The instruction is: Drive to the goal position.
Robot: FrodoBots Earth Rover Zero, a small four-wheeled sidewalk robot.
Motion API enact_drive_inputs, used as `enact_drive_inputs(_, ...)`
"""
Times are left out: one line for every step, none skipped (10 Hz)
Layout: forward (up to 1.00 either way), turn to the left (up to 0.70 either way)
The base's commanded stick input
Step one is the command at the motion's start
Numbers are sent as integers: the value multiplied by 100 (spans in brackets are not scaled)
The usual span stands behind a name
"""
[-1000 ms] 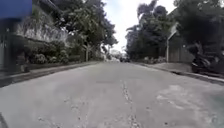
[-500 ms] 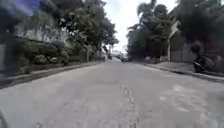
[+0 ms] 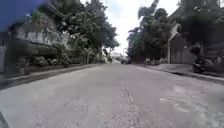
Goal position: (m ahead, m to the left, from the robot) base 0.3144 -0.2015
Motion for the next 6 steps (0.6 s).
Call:
enact_drive_inputs(100, -40)
enact_drive_inputs(100, -40)
enact_drive_inputs(100, -40)
enact_drive_inputs(100, -40)
enact_drive_inputs(100, -40)
enact_drive_inputs(100, -40)
